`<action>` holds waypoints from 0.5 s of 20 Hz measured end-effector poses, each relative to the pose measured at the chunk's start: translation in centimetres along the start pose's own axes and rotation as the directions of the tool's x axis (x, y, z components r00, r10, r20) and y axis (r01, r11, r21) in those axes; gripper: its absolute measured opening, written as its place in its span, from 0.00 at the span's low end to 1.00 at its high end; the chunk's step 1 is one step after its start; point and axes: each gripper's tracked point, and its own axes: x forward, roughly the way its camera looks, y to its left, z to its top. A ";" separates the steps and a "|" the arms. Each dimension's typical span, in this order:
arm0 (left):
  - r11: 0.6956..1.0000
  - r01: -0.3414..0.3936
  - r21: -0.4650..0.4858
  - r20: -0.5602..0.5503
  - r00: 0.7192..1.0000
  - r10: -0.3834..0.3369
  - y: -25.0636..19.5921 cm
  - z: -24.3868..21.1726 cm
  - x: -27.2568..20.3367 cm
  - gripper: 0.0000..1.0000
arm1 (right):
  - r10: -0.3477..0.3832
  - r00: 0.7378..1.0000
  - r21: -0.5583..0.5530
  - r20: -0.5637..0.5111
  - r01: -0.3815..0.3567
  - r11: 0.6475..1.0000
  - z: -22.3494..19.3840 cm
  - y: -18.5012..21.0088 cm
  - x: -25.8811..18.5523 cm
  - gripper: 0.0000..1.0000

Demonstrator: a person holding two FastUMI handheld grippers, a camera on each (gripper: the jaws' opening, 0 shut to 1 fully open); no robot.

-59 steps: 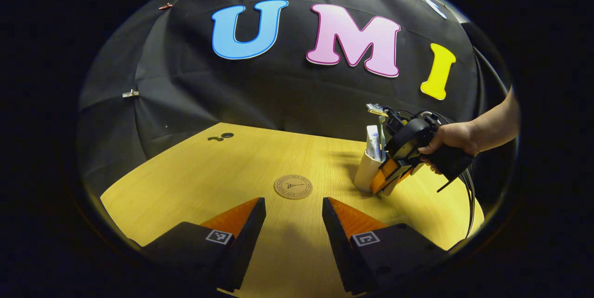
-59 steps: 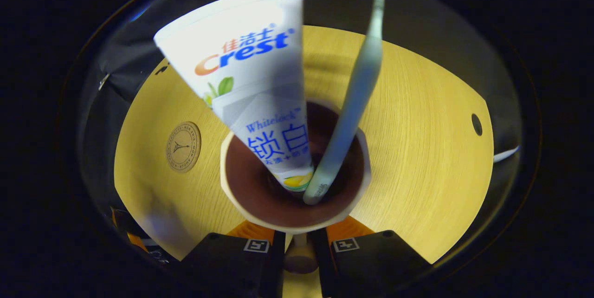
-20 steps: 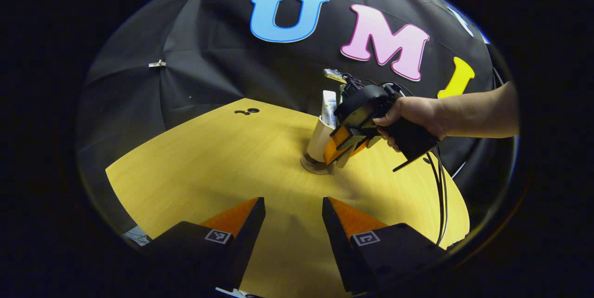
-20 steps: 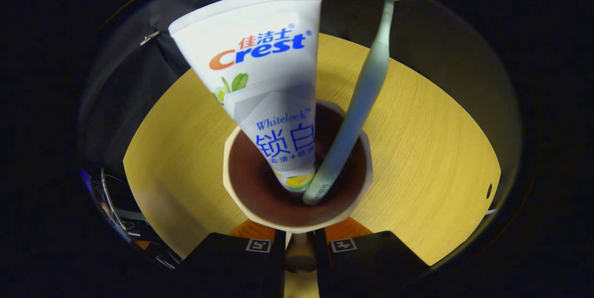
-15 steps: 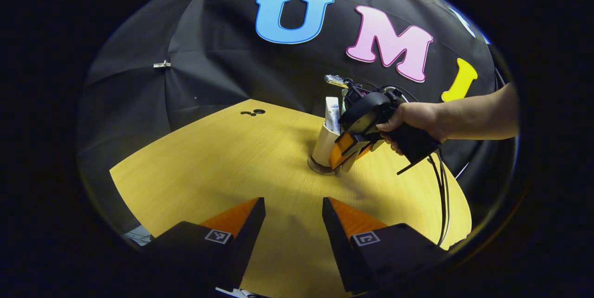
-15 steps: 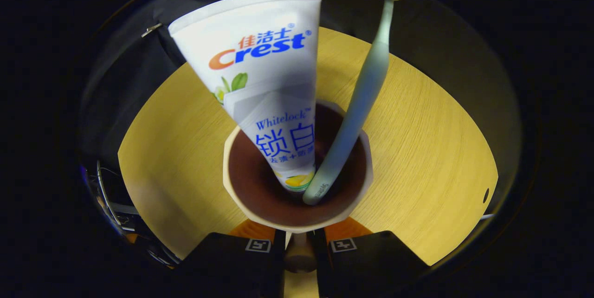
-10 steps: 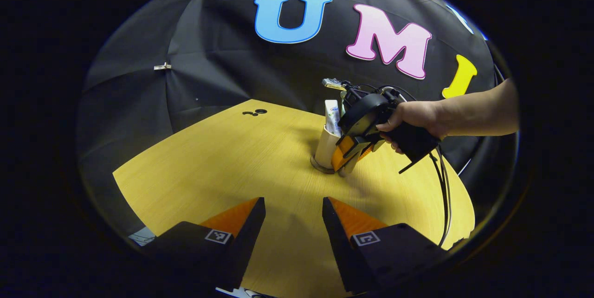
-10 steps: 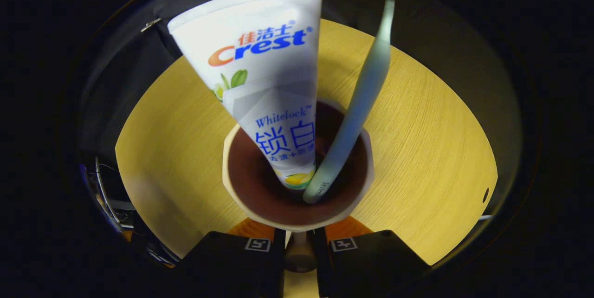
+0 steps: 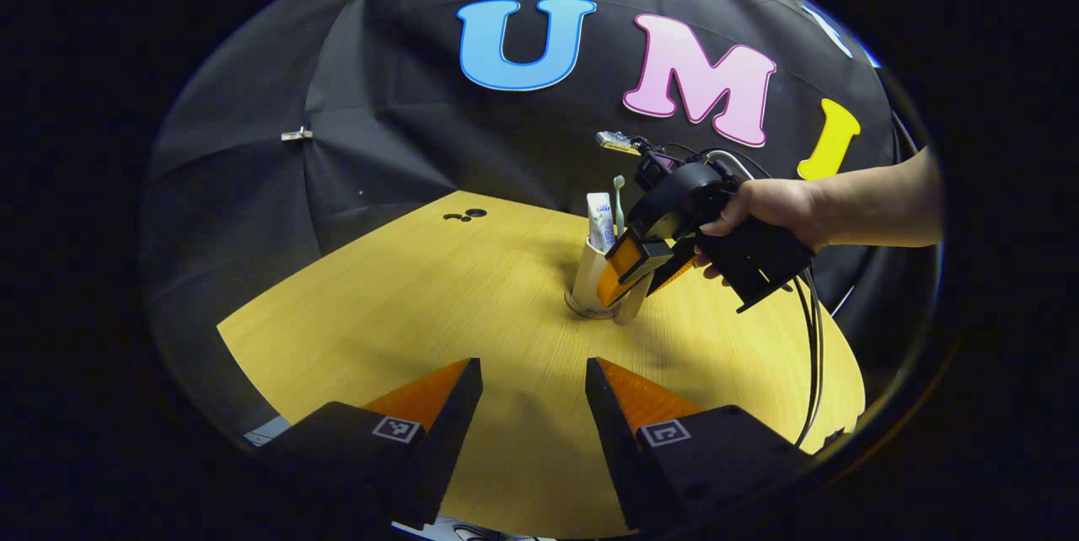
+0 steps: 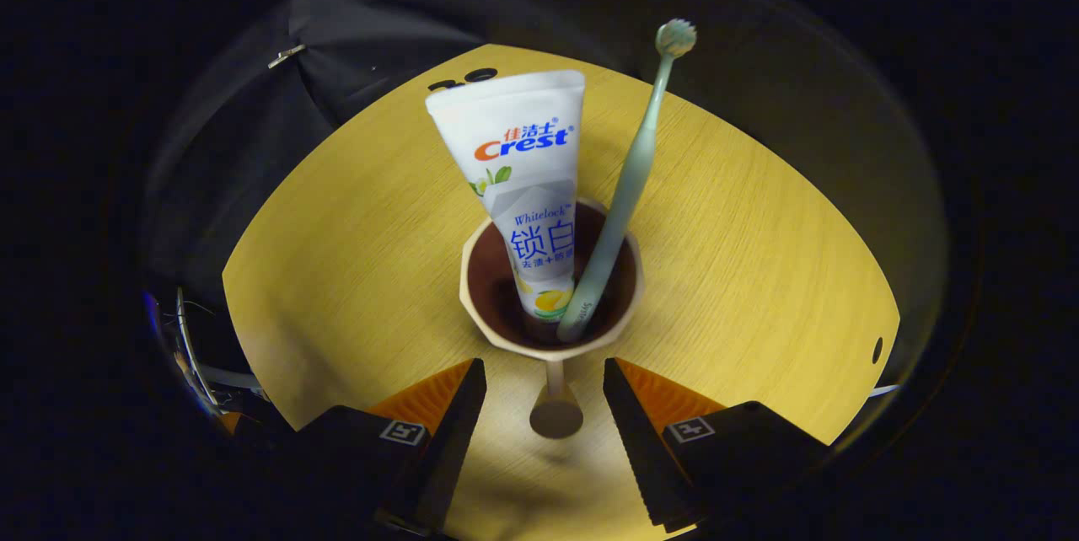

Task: Put the toothbrush and toothpaste on the desktop into the cup, then pick up the cup and place it on the coaster on the desktop.

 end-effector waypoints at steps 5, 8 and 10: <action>0.996 0.030 0.080 0.038 0.999 -0.033 0.2 1.4 -2.7 0.80 | -0.053 0.989 0.076 0.140 0.043 0.996 0.7 -0.6 -6.5 0.97; 0.994 0.076 0.084 0.058 0.995 -0.081 -0.1 2.4 -4.4 0.83 | -0.081 0.970 0.131 0.228 0.052 0.990 0.1 -0.4 -10.7 0.97; 0.988 0.123 0.092 0.074 0.989 -0.130 -0.7 3.0 -5.4 0.92 | -0.120 0.952 0.163 0.280 0.076 0.984 -0.9 -0.5 -13.5 0.97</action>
